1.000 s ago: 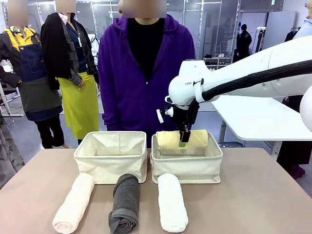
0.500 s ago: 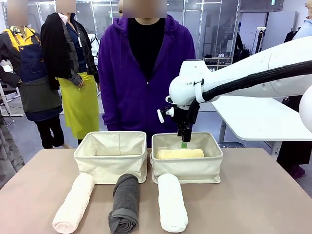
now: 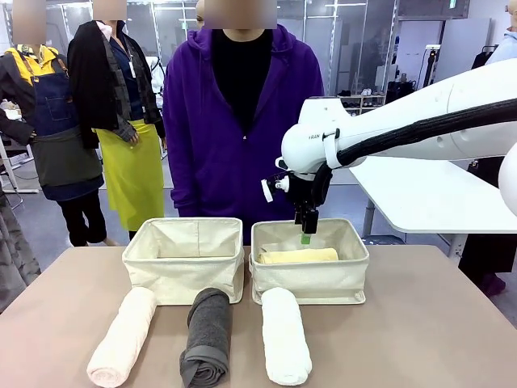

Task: Divide the towels into two baskets.
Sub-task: Pick up one hotel-folded towel and place it in the Fabric basket indicated by the person, then pick up one hotel-folded towel from the bottom of the table and place it in the Fabric basket indicated by the person.

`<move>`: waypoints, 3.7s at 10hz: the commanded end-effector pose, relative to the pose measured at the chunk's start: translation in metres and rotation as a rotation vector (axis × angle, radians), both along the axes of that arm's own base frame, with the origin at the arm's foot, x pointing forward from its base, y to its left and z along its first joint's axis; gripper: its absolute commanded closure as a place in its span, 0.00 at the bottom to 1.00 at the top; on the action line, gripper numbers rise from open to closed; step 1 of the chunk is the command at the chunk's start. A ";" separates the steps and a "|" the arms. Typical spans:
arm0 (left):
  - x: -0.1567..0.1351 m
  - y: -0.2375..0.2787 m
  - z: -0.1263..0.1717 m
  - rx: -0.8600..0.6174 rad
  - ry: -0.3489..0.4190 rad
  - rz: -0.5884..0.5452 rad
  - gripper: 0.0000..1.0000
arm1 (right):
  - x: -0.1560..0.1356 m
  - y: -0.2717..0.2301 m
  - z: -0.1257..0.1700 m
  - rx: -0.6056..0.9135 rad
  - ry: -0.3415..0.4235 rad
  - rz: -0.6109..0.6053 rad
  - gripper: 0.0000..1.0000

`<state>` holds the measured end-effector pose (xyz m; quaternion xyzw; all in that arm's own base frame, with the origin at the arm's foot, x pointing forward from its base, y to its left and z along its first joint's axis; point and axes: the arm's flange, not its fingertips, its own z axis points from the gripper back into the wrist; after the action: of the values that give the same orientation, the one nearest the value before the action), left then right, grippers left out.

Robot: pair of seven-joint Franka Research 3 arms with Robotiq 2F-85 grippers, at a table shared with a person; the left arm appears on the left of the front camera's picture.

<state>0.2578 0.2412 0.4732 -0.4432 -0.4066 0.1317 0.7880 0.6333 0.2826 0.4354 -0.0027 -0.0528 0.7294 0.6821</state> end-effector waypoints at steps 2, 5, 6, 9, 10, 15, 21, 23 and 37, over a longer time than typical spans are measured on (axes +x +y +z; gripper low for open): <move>0.000 0.002 0.001 -0.014 -0.022 -0.002 0.00 | 0.000 0.001 -0.002 -0.004 -0.001 0.002 0.00; 0.000 0.002 0.001 -0.014 -0.022 -0.002 0.00 | 0.000 0.001 -0.002 -0.004 -0.001 0.002 0.00; 0.000 0.002 0.001 -0.014 -0.022 -0.002 0.00 | 0.000 0.001 -0.002 -0.004 -0.001 0.002 0.00; 0.000 0.002 0.001 -0.014 -0.022 -0.002 0.00 | 0.000 0.001 -0.002 -0.004 -0.001 0.002 0.00; 0.000 0.002 0.001 -0.014 -0.022 -0.002 0.00 | 0.000 0.001 -0.002 0.000 0.003 0.001 0.00; 0.000 0.002 0.001 -0.014 -0.022 -0.002 0.00 | -0.096 -0.061 0.066 0.114 0.132 -0.247 0.00; 0.000 0.002 0.001 -0.014 -0.022 -0.002 0.00 | -0.216 -0.274 0.066 0.613 0.438 -0.676 0.00; 0.000 0.002 0.001 -0.014 -0.022 -0.002 0.00 | -0.259 -0.360 0.047 0.742 0.543 -0.852 0.00; 0.000 0.002 0.001 -0.014 -0.022 -0.002 0.00 | -0.359 -0.479 -0.045 1.047 0.813 -1.180 0.00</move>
<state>0.2578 0.2413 0.4733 -0.4428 -0.4066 0.1319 0.7882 0.2790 -0.1978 0.3907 0.5499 -0.1278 0.0913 0.8203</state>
